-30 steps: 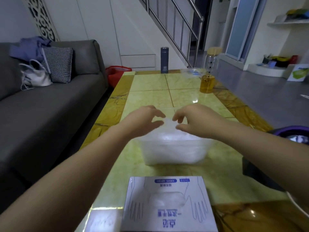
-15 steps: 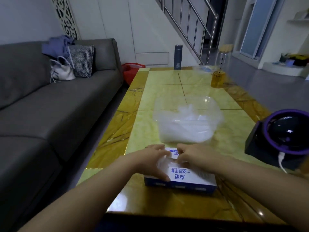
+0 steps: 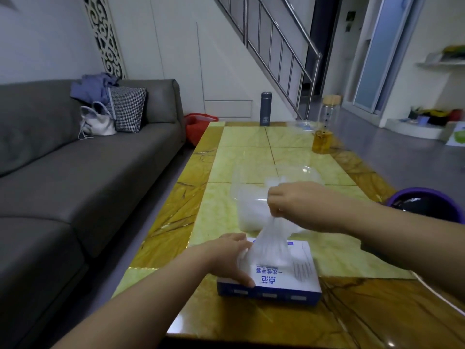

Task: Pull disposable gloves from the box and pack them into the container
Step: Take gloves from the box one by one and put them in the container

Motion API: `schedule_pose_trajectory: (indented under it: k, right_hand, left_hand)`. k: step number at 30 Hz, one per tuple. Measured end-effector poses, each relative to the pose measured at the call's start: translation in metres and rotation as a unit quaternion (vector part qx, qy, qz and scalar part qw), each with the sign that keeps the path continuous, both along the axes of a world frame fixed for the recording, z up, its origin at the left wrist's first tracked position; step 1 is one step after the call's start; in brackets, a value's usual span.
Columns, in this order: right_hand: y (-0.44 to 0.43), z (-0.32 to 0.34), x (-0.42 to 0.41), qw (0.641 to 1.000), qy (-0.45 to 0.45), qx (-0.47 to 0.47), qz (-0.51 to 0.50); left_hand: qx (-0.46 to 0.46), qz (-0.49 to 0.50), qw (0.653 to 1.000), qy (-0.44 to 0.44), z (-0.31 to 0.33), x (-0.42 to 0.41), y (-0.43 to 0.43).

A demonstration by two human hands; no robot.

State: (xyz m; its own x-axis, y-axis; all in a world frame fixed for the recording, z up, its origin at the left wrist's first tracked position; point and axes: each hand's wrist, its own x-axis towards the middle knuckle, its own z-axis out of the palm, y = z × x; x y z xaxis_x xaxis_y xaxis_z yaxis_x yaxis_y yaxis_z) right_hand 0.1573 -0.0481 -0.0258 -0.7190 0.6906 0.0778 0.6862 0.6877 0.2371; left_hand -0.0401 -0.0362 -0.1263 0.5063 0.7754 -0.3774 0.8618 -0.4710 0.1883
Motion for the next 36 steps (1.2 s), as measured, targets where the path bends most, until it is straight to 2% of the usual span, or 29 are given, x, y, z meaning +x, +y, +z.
schedule_pose_trajectory:
  k: [3, 5, 7, 9, 11, 13, 17, 20, 21, 22, 23, 25, 26, 27, 28, 29, 32, 33, 34, 36]
  right_hand:
    - [0.003, 0.029, 0.007, 0.994, 0.096, 0.028, -0.041]
    - [0.005, 0.045, 0.013, 0.988, 0.141, 0.033, -0.049]
    - [0.007, 0.054, 0.020, 0.984, 0.165, 0.029, -0.058]
    - [0.009, 0.058, 0.023, 0.980, 0.191, 0.031, -0.053]
    - [0.009, 0.059, 0.025, 0.975, 0.214, 0.035, -0.045]
    - [0.009, 0.057, 0.025, 0.972, 0.227, 0.028, -0.048]
    - [0.009, 0.047, 0.025, 0.960, 0.275, 0.002, -0.048]
    - [0.010, 0.038, 0.028, 0.936, 0.343, -0.032, -0.074]
    - [0.011, 0.035, 0.029, 0.913, 0.390, -0.057, -0.101]
    - [0.012, 0.031, 0.030, 0.874, 0.455, -0.099, -0.140]
    - [0.013, 0.028, 0.030, 0.810, 0.532, -0.165, -0.183]
    - [0.019, 0.017, 0.030, 0.635, 0.650, -0.343, -0.239]
    - [0.022, 0.010, 0.030, 0.560, 0.668, -0.424, -0.246]
    - [0.023, 0.006, 0.028, 0.507, 0.670, -0.486, -0.240]
    - [0.024, 0.002, 0.025, 0.474, 0.671, -0.527, -0.218]
    - [0.026, 0.000, 0.021, 0.461, 0.675, -0.545, -0.187]
    - [0.041, 0.003, 0.012, 0.459, 0.734, -0.488, -0.116]
    - [0.045, 0.008, 0.010, 0.472, 0.755, -0.441, -0.114]
    - [0.050, 0.013, 0.010, 0.504, 0.763, -0.388, -0.118]
    - [0.060, 0.020, 0.015, 0.598, 0.735, -0.294, -0.128]
  left_hand:
    - [-0.012, 0.001, 1.000, -0.025, 0.002, 0.000, 0.002]
    - [-0.063, 0.012, 0.989, -0.137, 0.013, -0.002, 0.005]
    - [-0.155, 0.043, 0.944, -0.288, 0.032, -0.005, 0.005]
    - [-0.249, 0.073, 0.869, -0.421, 0.052, -0.006, 0.003]
    - [-0.290, 0.110, 0.800, -0.514, 0.069, -0.005, 0.004]
    - [-0.296, 0.139, 0.752, -0.572, 0.082, 0.002, 0.004]
    - [-0.278, 0.193, 0.679, -0.651, 0.098, 0.020, 0.003]
    - [-0.261, 0.197, 0.662, -0.674, 0.104, 0.024, 0.005]
    - [-0.255, 0.200, 0.656, -0.682, 0.105, 0.024, 0.007]
    - [-0.250, 0.203, 0.646, -0.692, 0.107, 0.023, 0.009]
    - [-0.247, 0.203, 0.633, -0.705, 0.108, 0.022, 0.012]
    - [-0.241, 0.201, 0.609, -0.728, 0.112, 0.019, 0.019]
    - [-0.239, 0.202, 0.599, -0.737, 0.114, 0.018, 0.021]
    - [-0.240, 0.200, 0.590, -0.744, 0.115, 0.017, 0.025]
    - [-0.241, 0.196, 0.583, -0.751, 0.116, 0.016, 0.027]
    - [-0.241, 0.192, 0.578, -0.756, 0.118, 0.016, 0.031]
    - [-0.215, 0.196, 0.567, -0.770, 0.119, 0.015, 0.043]
    - [-0.199, 0.201, 0.564, -0.776, 0.119, 0.015, 0.048]
    - [-0.180, 0.209, 0.563, -0.779, 0.119, 0.014, 0.054]
    - [-0.136, 0.233, 0.581, -0.768, 0.118, 0.012, 0.067]
